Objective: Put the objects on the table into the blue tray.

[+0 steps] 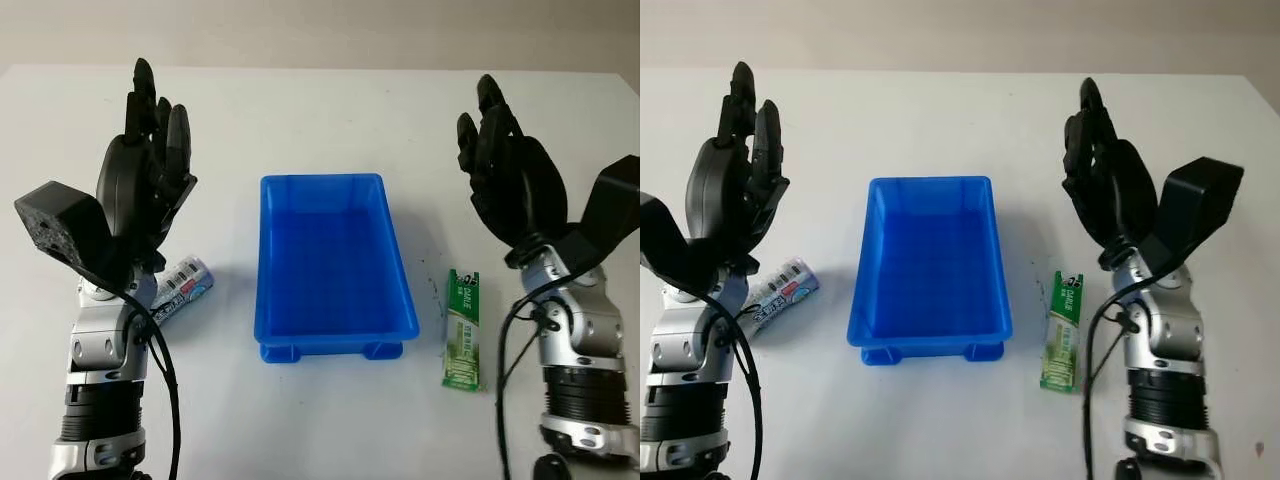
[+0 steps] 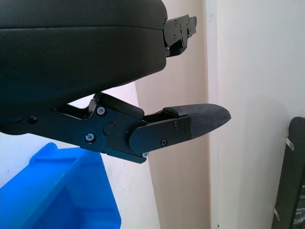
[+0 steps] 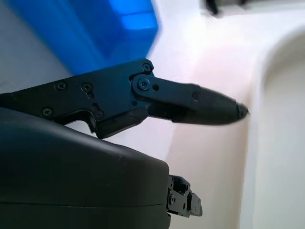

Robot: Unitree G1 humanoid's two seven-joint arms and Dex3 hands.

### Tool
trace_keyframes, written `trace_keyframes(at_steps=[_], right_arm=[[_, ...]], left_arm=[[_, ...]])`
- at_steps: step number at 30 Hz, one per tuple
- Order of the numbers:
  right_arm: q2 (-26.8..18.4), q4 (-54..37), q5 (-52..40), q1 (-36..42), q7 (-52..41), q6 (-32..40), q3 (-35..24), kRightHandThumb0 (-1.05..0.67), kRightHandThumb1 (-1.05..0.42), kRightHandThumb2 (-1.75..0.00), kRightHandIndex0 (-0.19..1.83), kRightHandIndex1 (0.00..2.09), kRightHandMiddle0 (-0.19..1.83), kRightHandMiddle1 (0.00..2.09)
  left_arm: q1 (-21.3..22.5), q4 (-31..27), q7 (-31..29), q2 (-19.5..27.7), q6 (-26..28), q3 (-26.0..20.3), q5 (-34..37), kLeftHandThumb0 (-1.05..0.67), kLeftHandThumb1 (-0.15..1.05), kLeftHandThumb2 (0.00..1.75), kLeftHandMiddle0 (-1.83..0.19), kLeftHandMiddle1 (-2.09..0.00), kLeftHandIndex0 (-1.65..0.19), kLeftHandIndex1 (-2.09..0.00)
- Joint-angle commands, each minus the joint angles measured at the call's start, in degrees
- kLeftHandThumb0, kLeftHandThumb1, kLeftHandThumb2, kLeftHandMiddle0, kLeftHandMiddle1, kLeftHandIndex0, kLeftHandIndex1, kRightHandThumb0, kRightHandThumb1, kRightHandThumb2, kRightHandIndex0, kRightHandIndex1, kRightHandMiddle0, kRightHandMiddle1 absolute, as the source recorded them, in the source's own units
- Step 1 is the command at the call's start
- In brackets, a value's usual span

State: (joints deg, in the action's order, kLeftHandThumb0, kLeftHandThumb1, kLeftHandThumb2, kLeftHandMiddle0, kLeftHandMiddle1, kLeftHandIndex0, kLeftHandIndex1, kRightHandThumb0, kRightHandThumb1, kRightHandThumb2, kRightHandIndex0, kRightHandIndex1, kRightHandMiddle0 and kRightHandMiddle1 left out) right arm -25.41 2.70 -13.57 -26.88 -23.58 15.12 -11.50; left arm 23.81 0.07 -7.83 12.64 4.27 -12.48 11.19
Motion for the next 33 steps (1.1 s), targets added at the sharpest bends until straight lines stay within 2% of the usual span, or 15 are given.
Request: trace_keyframes(at_steps=[1,3,4,6,7,10,13,17,22,28,33], right_arm=[[-5.33,-1.92,2.64,-2.83,-1.37,-1.15,0.31,-0.74,-1.04,-0.26,-0.05,0.08,-0.05,0.08],[-9.90,-2.49,7.04,-5.07,-2.23,-1.89,1.54,-0.69,-1.01,-0.13,0.19,0.20,0.13,0.19],[-12.61,-2.53,8.48,-6.75,-3.92,-1.90,2.20,-0.61,-0.95,-0.08,0.38,0.31,0.26,0.36],[-16.13,-2.99,10.57,-8.81,-6.54,-1.86,3.42,-0.51,-0.85,-0.05,0.54,0.45,0.32,0.58],[-18.25,-3.69,12.35,-9.54,-8.11,-2.58,4.54,-0.51,-0.82,-0.05,0.56,0.46,0.35,0.57],[-24.06,-6.90,16.81,-10.38,-13.22,-6.56,7.29,-0.48,-0.76,-0.05,0.56,0.31,0.50,0.29],[-27.82,-5.73,18.77,-9.88,-18.53,-18.75,9.11,-0.48,-0.72,-0.05,0.55,0.23,0.56,0.19],[-32.89,-8.64,22.64,-6.38,-23.74,-27.95,10.87,-0.43,-0.73,-0.06,0.47,0.15,0.51,0.11],[-35.27,-6.54,23.98,-1.59,-25.30,-39.89,11.16,-0.35,-0.74,-0.06,0.48,0.12,0.54,0.09],[-37.82,-2.87,26.80,2.03,-25.75,-50.05,11.51,-0.35,-0.75,-0.06,0.48,0.10,0.51,0.06],[-38.54,-0.13,29.19,4.87,-22.44,-58.50,10.61,-0.33,-0.76,-0.06,0.52,0.12,0.51,0.06]], left_arm=[[0.48,-0.69,-0.33,0.55,-0.38,-0.38,0.56,-0.70,1.05,0.62,0.19,0.00,0.19,0.00],[0.47,-0.89,-0.23,0.66,0.16,-0.71,0.86,-0.70,1.05,0.61,0.19,0.00,0.19,0.00],[0.60,-0.73,-0.38,0.88,0.17,-0.62,0.79,-0.71,1.05,0.61,0.19,0.00,0.19,0.00],[0.85,-0.40,-0.65,1.27,0.13,-0.46,0.66,-0.71,1.05,0.62,0.19,0.00,0.19,0.00],[1.11,-0.09,-0.84,1.40,-0.07,-0.36,0.60,-0.71,1.05,0.62,0.19,0.00,0.19,0.00],[1.78,0.56,-1.31,1.53,-0.11,-0.28,0.79,-0.71,1.05,0.62,0.19,0.00,0.19,0.00],[2.55,1.38,-1.70,1.74,-0.20,-0.11,0.55,-0.70,1.05,0.63,0.19,0.00,0.19,0.00],[3.61,2.42,-1.74,1.90,-0.18,0.01,0.24,-0.69,1.05,0.64,0.19,0.00,0.19,0.00],[4.98,3.83,-2.24,1.93,0.11,0.10,0.86,-0.71,1.05,0.61,0.19,0.00,0.19,0.00],[5.29,4.75,-2.95,2.55,-0.73,0.50,0.02,-0.73,1.05,0.61,0.19,0.00,0.19,0.00],[5.38,5.02,-3.27,2.48,-0.63,0.24,0.70,-0.74,1.05,0.60,0.19,0.00,0.19,0.00]])
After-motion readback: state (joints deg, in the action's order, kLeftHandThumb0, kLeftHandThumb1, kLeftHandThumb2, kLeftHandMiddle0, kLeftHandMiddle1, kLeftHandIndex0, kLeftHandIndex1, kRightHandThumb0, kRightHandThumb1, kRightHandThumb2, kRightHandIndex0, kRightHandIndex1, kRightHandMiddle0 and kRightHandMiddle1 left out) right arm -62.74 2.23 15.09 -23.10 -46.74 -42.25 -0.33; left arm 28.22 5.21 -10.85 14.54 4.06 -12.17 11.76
